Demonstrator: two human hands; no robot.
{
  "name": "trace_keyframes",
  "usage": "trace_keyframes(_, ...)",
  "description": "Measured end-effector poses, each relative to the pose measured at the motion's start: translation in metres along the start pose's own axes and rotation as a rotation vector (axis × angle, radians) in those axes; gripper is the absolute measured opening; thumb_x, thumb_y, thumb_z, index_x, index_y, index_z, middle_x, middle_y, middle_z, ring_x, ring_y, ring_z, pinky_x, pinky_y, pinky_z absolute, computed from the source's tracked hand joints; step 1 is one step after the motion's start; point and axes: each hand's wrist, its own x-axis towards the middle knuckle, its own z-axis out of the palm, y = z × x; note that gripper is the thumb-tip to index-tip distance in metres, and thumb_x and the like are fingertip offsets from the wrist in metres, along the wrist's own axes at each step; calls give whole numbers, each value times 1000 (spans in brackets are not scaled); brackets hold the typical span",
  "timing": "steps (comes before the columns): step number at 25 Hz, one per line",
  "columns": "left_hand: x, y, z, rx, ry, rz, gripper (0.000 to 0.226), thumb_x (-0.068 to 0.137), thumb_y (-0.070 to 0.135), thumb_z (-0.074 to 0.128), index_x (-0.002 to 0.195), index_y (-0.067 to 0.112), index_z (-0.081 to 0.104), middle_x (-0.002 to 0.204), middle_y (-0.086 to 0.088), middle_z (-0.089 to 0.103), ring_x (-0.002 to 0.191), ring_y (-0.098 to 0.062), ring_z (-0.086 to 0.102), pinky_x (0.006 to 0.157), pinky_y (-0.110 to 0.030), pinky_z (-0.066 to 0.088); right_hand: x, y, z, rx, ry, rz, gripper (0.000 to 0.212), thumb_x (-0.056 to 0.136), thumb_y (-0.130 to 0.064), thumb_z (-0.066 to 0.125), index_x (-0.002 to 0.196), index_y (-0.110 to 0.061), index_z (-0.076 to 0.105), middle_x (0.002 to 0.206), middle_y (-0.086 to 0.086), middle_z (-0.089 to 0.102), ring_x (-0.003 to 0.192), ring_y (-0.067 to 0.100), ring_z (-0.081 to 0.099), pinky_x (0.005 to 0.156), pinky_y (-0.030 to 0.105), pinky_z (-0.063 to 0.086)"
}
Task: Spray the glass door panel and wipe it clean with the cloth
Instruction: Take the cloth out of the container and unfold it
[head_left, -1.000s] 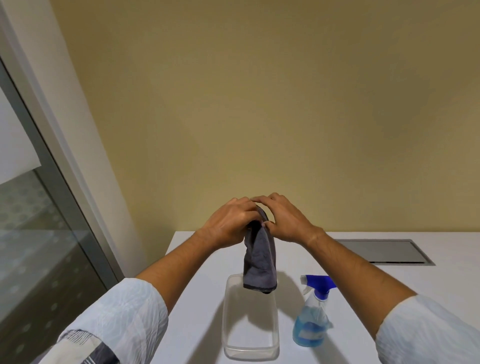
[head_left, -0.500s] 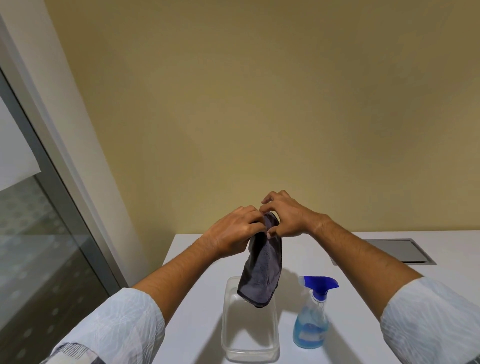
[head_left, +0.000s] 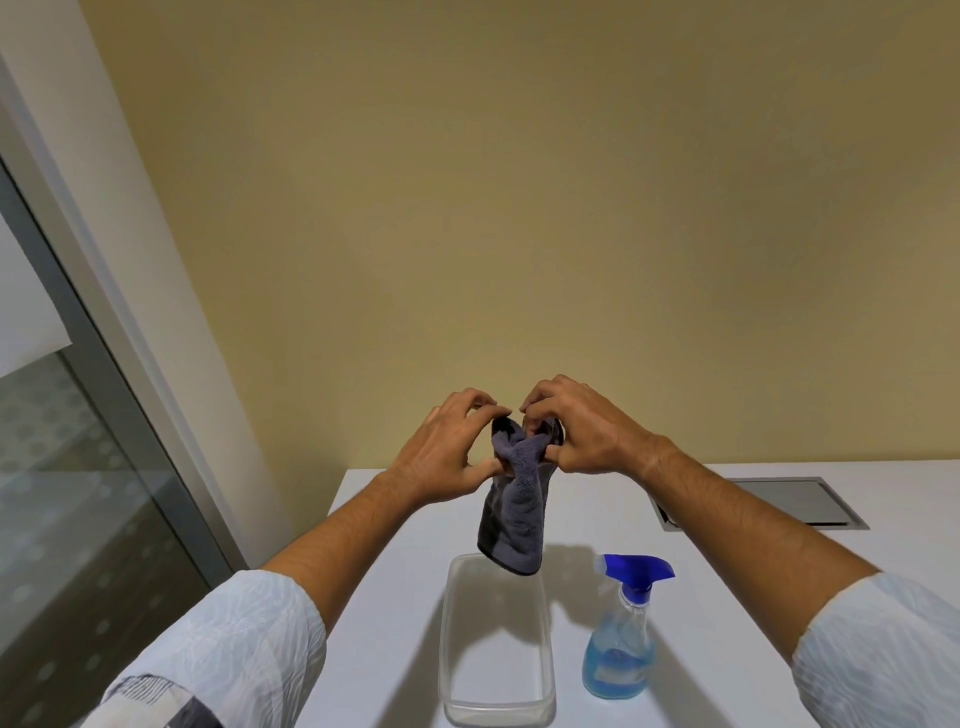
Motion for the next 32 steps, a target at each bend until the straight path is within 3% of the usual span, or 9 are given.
trace_keyframes(3, 6, 2, -4, 30, -100, 71, 67, 78, 52, 58, 137, 21, 49, 134, -5, 49, 120, -20, 47, 98, -38, 45, -2, 1, 1, -2, 24, -24, 16, 73, -14, 76, 80, -25, 66, 98, -7, 64, 92, 10, 46, 82, 33, 44)
trace_keyframes(7, 13, 5, -8, 59, -169, 98, 66, 78, 55, 55, 132, 18, 50, 130, 0, 55, 117, -17, 49, 97, -36, 43, -5, 4, 1, 2, 36, -29, 18, 70, -11, 75, 81, -23, 68, 100, -7, 69, 102, 14, 51, 85, 38, 47)
trace_keyframes(11, 12, 6, -9, -18, -153, 63, 48, 78, 50, 67, 110, 18, 52, 96, 3, 66, 82, -15, 61, 78, -35, 51, -8, 6, -2, -16, 26, -10, 17, 70, -12, 75, 80, -22, 65, 101, -5, 72, 120, 17, 53, 94, 42, 43)
trace_keyframes(14, 11, 7, -13, 5, -147, 76, 42, 79, 48, 71, 98, 16, 51, 78, 6, 58, 66, -16, 53, 62, -26, 40, -11, 7, -6, 1, 30, 4, 19, 70, -12, 71, 74, -24, 57, 83, -6, 70, 103, 16, 60, 89, 38, 43)
trace_keyframes(19, 7, 1, -18, 76, -164, 44, 39, 81, 47, 73, 94, 13, 60, 78, 10, 51, 69, -14, 48, 64, -24, 34, -16, 11, -10, -12, 17, 37, 14, 68, -14, 68, 74, -24, 60, 70, -10, 63, 80, 13, 57, 79, 30, 38)
trace_keyframes(23, 2, -5, -22, 65, -190, -3, 37, 81, 45, 74, 93, 12, 62, 79, 6, 54, 71, -15, 49, 63, -25, 40, -20, 14, -11, 25, -7, 106, 14, 73, -28, 80, 80, -24, 69, 75, -11, 69, 77, 13, 62, 76, 27, 40)
trace_keyframes(26, 1, -4, -24, 108, -189, -25, 34, 82, 41, 74, 94, 11, 64, 85, 0, 61, 73, -15, 49, 64, -26, 39, -20, 13, -7, 38, -78, 183, 18, 74, -36, 81, 83, -27, 68, 84, -8, 72, 83, 15, 65, 77, 33, 52)
trace_keyframes(29, 4, 1, -28, 213, -177, -27, 33, 85, 40, 70, 99, 10, 65, 93, -4, 65, 79, -20, 55, 66, -30, 44, -20, 13, -2, 58, -181, 260, 17, 77, -33, 80, 82, -33, 64, 95, -3, 71, 90, 16, 63, 78, 34, 53)
trace_keyframes(32, 5, 2, -31, 268, -178, 5, 32, 88, 39, 66, 102, 10, 65, 95, -5, 65, 83, -22, 58, 67, -30, 46, -22, 11, 3, 126, -241, 278, 15, 79, -22, 78, 78, -31, 65, 88, -7, 66, 83, 10, 60, 69, 26, 46)
